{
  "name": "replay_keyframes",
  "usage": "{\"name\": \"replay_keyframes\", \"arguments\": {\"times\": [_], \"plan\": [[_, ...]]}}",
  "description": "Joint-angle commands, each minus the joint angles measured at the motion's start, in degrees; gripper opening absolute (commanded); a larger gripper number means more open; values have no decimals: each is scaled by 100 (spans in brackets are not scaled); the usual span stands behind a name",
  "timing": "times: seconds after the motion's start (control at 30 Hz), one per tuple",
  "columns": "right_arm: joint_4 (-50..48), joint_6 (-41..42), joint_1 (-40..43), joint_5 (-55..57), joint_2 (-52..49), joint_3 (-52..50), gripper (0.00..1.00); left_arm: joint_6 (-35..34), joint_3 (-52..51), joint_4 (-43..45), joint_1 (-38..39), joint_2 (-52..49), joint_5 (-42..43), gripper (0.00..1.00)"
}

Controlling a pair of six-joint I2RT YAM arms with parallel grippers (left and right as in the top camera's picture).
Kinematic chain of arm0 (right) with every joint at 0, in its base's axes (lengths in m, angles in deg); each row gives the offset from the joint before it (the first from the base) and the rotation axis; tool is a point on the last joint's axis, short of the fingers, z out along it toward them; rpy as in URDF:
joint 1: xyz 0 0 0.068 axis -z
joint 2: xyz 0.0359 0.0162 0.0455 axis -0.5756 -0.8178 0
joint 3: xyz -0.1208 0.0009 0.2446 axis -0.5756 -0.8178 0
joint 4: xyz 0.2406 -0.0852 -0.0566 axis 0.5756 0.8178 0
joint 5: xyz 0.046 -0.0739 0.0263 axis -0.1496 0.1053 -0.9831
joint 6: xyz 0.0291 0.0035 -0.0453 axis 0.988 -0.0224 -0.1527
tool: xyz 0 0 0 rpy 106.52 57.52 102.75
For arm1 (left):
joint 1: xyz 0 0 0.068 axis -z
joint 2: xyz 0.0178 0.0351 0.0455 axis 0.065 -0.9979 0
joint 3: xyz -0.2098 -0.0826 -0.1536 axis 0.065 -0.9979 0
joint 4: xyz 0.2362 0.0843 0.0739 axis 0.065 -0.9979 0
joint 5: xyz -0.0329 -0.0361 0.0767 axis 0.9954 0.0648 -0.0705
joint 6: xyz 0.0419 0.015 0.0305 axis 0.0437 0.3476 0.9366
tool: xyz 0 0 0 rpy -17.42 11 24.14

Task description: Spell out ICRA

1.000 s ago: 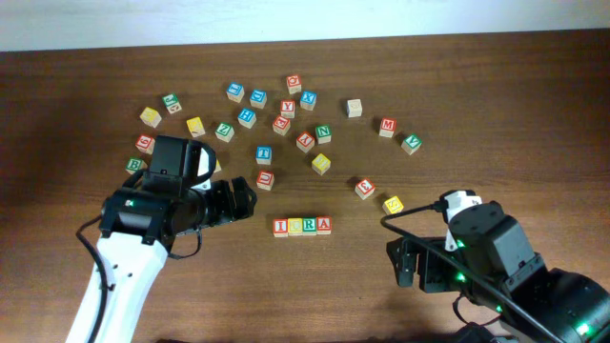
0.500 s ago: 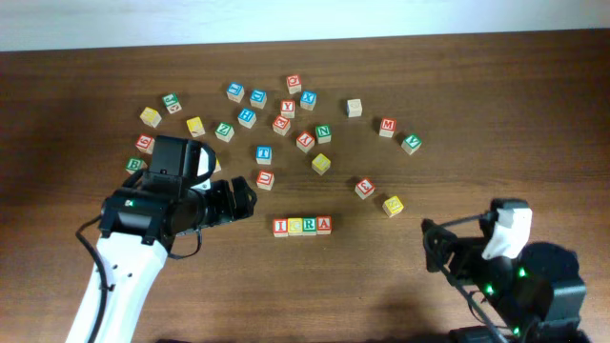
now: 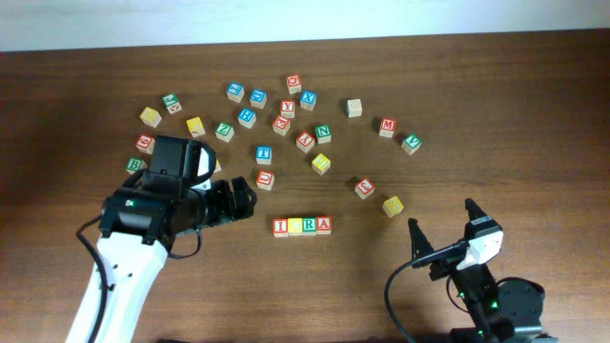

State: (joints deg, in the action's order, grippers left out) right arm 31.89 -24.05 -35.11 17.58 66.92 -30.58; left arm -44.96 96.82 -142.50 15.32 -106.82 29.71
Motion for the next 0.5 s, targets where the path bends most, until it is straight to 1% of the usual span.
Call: {"name": "replay_keyframes", "arguments": {"times": [0.0,0.17,0.33,0.43,0.47], "plan": [[-382,-24,37,302,81,-256,98,31,68,9,-15,59,-44,99],[-1681,-22,37,321,81,-994,98,31,68,11,-15,59,-44,99],[-1602,-24,37,815,81,-1029,98,31,68,9,-15,59,-44,100],[-1165,-28,37,905,81,-1029,98,31,68,9,-15,59,-44,99],[-1167,-90,37,896,81,-1029,98,31,68,9,-15,59,-44,99]]}}
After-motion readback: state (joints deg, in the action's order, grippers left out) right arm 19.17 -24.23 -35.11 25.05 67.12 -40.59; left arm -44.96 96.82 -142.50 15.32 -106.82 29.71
